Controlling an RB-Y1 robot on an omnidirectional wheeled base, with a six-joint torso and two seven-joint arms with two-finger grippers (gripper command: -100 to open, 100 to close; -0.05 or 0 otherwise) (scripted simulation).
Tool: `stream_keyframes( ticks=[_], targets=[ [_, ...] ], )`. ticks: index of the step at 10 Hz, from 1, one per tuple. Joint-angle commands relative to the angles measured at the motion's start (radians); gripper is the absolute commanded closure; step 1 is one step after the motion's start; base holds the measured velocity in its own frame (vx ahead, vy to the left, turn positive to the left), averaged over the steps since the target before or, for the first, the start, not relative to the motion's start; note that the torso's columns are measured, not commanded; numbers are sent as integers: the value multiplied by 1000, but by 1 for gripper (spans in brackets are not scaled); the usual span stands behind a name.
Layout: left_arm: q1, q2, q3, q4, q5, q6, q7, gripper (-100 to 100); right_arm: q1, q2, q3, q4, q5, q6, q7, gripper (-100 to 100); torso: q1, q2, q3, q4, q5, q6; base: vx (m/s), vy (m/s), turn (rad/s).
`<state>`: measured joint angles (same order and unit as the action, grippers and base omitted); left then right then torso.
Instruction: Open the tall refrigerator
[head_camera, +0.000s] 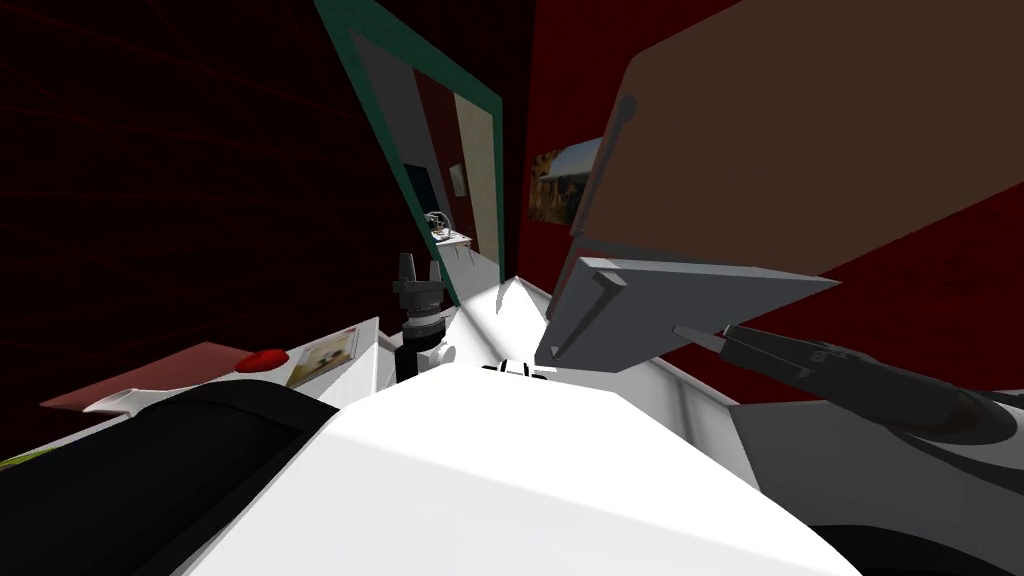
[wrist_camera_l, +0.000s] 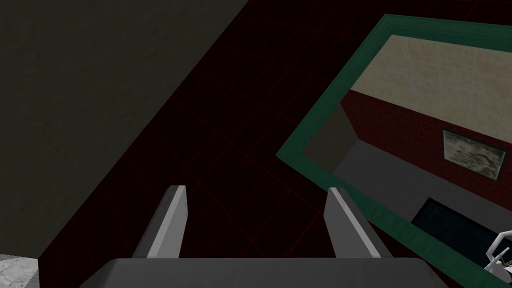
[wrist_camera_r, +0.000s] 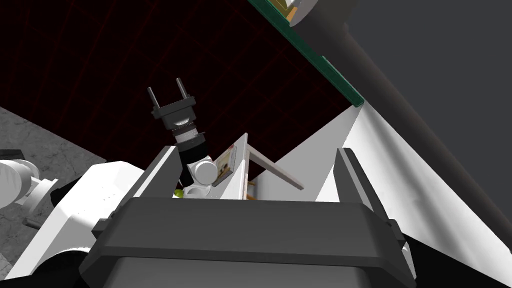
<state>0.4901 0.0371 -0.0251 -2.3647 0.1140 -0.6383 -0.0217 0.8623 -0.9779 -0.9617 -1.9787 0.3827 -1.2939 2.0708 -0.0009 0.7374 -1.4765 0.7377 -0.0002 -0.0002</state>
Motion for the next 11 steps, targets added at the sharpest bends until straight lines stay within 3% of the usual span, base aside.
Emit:
stream_keyframes(
  ticks=[1,7,10,11],
  targets=[
    [0,0,0,0,0,0,0,0,-7,7,-10,31,34,50,-12,-100,2,1,1,0,0,0,132,172,-39],
    [0,0,0,0,0,0,0,0,-27,9,-40,114,105,153,-42,-100,-1,1,1,0,0,0,108,166,-35],
    [0,0,0,0,0,0,0,0,-24,3,-43,110,97,143,-41,-100,-1,1,1,1,-1,0,52,80,3],
    [0,0,0,0,0,0,0,0,-24,3,-44,111,98,145,-42,100,0,2,1,0,0,-1,6,4,-6]
  ],
)
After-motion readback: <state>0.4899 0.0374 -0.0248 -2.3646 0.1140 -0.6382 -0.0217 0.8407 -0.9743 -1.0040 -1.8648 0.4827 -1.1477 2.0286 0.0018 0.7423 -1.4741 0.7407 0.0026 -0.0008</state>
